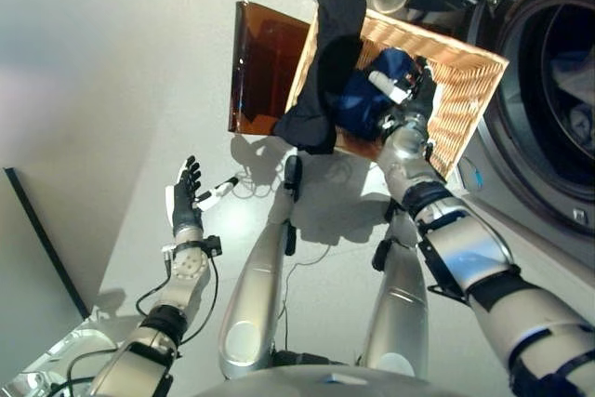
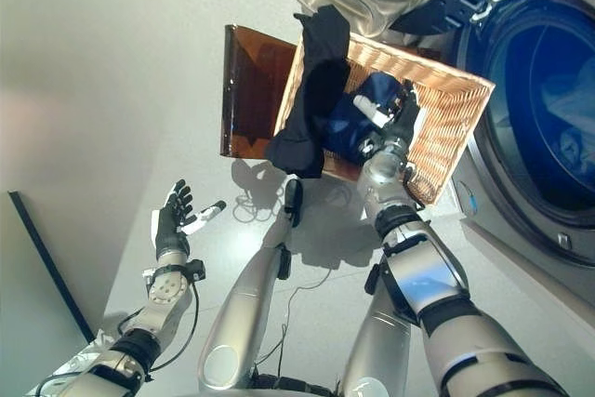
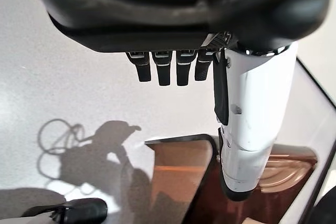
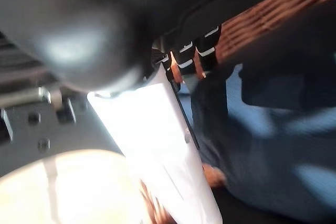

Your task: Pick up the clothes and place them into the washing machine

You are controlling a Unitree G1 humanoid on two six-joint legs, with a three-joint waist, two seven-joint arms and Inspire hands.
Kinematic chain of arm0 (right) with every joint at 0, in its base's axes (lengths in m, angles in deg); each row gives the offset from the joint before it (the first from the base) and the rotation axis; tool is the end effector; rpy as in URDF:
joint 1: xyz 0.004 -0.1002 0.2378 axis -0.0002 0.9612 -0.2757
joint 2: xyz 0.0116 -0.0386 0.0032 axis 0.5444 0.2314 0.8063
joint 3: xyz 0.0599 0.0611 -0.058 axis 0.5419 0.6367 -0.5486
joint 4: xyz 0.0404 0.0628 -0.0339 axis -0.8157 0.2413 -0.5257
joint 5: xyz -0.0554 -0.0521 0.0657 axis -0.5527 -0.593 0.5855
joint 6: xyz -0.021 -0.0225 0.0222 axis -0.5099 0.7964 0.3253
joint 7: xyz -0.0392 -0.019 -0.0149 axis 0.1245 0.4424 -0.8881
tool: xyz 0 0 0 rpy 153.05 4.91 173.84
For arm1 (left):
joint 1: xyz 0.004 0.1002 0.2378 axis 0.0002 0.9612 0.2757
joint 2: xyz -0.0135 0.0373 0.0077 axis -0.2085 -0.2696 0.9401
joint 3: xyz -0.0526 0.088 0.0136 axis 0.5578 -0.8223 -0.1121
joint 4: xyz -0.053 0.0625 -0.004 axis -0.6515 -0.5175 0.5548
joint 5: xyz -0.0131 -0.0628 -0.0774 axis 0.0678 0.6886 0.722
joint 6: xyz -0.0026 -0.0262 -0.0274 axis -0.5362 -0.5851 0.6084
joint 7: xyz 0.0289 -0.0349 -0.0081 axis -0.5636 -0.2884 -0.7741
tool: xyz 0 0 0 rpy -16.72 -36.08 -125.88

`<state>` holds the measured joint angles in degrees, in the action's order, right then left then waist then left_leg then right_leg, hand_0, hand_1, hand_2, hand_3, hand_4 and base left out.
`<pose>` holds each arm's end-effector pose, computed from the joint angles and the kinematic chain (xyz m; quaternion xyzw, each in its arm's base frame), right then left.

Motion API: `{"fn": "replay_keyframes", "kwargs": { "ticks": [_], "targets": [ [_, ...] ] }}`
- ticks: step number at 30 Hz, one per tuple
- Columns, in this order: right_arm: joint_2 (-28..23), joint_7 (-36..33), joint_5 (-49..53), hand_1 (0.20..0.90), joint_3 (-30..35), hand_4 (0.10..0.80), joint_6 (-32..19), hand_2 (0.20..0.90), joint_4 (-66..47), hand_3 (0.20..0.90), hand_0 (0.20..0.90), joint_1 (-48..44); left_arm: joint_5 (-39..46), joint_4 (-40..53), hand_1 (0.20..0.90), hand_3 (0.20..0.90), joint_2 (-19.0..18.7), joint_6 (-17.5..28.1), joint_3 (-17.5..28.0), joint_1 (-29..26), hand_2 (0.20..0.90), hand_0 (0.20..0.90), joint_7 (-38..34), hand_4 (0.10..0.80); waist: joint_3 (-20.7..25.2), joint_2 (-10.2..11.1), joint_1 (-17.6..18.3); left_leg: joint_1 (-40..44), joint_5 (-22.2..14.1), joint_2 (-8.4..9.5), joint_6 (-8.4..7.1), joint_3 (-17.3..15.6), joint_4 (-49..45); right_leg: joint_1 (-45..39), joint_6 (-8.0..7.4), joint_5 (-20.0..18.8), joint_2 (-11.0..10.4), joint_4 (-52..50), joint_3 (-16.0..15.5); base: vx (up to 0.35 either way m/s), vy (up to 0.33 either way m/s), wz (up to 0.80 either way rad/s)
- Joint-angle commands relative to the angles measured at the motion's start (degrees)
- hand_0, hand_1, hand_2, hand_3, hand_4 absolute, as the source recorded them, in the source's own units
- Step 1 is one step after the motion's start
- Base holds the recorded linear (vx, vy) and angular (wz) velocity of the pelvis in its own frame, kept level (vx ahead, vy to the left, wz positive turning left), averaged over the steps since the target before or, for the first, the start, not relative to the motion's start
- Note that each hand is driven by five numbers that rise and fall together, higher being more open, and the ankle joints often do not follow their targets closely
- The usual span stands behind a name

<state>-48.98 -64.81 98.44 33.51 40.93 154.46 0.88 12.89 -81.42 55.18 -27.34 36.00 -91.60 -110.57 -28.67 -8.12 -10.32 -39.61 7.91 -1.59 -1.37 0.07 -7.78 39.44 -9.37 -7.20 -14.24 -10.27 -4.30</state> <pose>0.3538 -0.1545 0.1139 0.0139 -0.0207 -0.2256 0.9739 0.2215 0.1841 -0.0215 0.0334 0.0623 0.1812 0.9809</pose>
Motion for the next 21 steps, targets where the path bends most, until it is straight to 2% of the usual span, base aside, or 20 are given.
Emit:
{"fn": "replay_keyframes", "kwargs": {
  "ticks": [1,7,21],
  "targets": [
    [4.87,2.43,-1.39,0.9,-1.37,0.8,2.21,0.9,1.09,0.9,0.9,0.42,1.25,0.57,0.9,0.9,-3.28,2.14,-0.08,1.08,0.9,0.9,-0.79,0.8,-1.13,-0.71,-2.24,-2.29,0.47,1.31,-1.84,-2.8,1.85,-2.09,1.57,5.59,-1.23,-3.9,3.18,0.0,0.0,0.0],
    [5.52,2.28,-0.53,0.9,-0.5,0.8,1.64,0.9,1.66,0.9,0.9,4.88,1.81,-1.57,0.9,0.9,-2.43,1.83,-0.56,1.31,0.9,0.9,-0.29,0.8,-0.26,0.74,-1.62,-0.14,-0.23,1.02,-1.72,-2.8,1.69,-4.78,1.58,5.7,-1.08,-3.12,2.79,0.017,0.001,0.05],
    [5.84,0.97,0.39,0.9,0.27,0.8,0.89,0.9,0.98,0.9,0.9,7.44,2.36,-0.54,0.9,0.9,-3.41,2.13,-0.43,2.24,0.9,0.9,-0.06,0.8,0.16,1.61,-1.4,1.19,-0.71,0.75,-1.73,-2.8,1.09,-6.75,1.68,6.14,-0.68,-2.44,2.79,0.001,-0.001,0.0]
  ]
}}
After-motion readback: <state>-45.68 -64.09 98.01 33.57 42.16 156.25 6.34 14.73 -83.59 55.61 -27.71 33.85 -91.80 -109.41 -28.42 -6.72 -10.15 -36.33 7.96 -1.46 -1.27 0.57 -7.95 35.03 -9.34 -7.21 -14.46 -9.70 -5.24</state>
